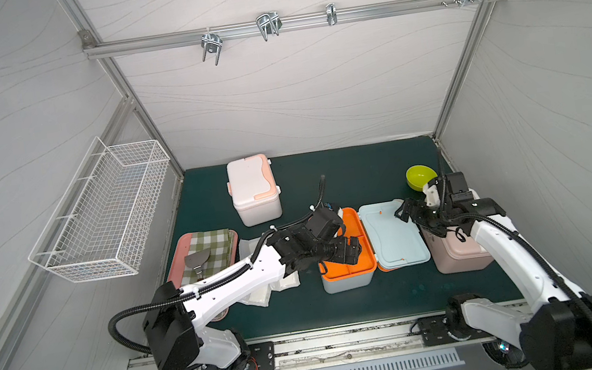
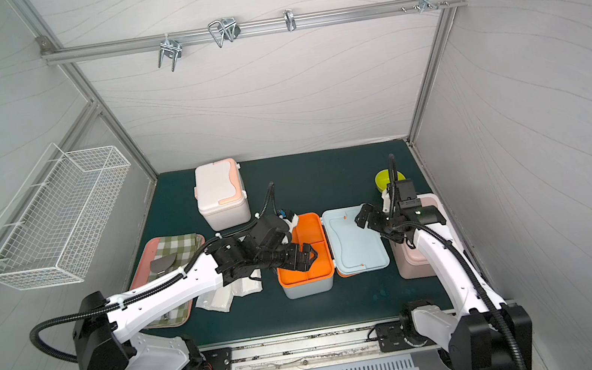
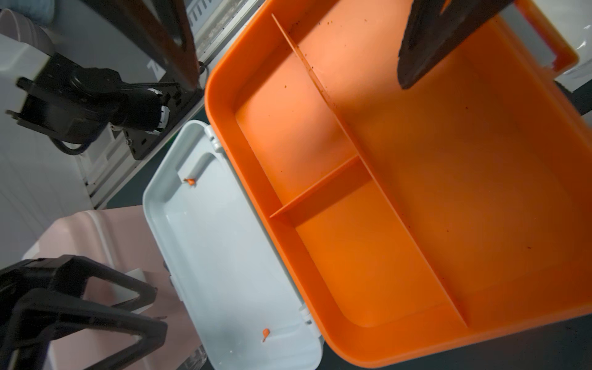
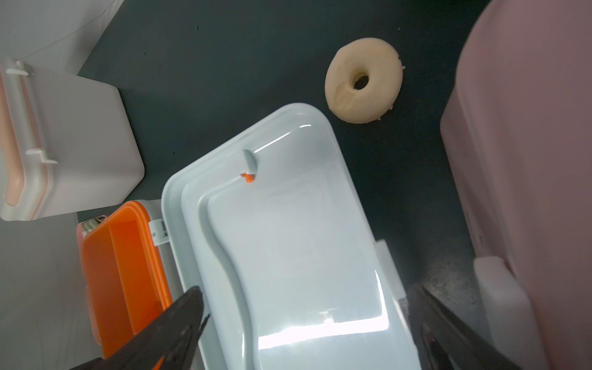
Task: Open first aid kits and take out gauze
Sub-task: Close the lid of the first aid kit.
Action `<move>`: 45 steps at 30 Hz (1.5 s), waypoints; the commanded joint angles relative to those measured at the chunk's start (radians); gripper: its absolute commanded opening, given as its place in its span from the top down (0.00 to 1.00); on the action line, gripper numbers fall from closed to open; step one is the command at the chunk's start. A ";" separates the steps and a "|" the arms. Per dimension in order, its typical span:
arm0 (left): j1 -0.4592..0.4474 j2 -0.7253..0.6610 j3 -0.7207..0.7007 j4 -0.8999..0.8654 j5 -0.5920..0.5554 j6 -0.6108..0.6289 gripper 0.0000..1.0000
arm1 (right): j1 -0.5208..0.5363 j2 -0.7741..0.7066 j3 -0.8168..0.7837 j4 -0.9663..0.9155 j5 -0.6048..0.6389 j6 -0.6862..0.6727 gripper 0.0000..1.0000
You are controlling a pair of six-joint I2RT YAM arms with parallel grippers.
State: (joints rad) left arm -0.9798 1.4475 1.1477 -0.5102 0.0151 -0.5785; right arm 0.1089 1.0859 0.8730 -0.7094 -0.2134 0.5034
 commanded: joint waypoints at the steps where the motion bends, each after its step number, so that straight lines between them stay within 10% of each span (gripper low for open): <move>1: 0.012 0.025 0.048 -0.033 -0.045 0.003 0.03 | -0.005 0.016 -0.013 0.009 0.032 -0.014 0.01; 29: 0.032 0.114 -0.013 0.130 0.100 -0.073 0.03 | 0.070 0.132 -0.090 0.116 -0.063 -0.014 0.01; 45: 0.027 0.117 -0.044 0.200 0.134 -0.112 0.04 | 0.047 -0.070 0.042 -0.016 -0.215 0.005 0.01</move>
State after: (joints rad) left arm -0.9470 1.5475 1.1194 -0.3561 0.1062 -0.6750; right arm 0.1486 1.0599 0.8646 -0.6910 -0.3073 0.4984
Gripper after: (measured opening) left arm 0.964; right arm 0.992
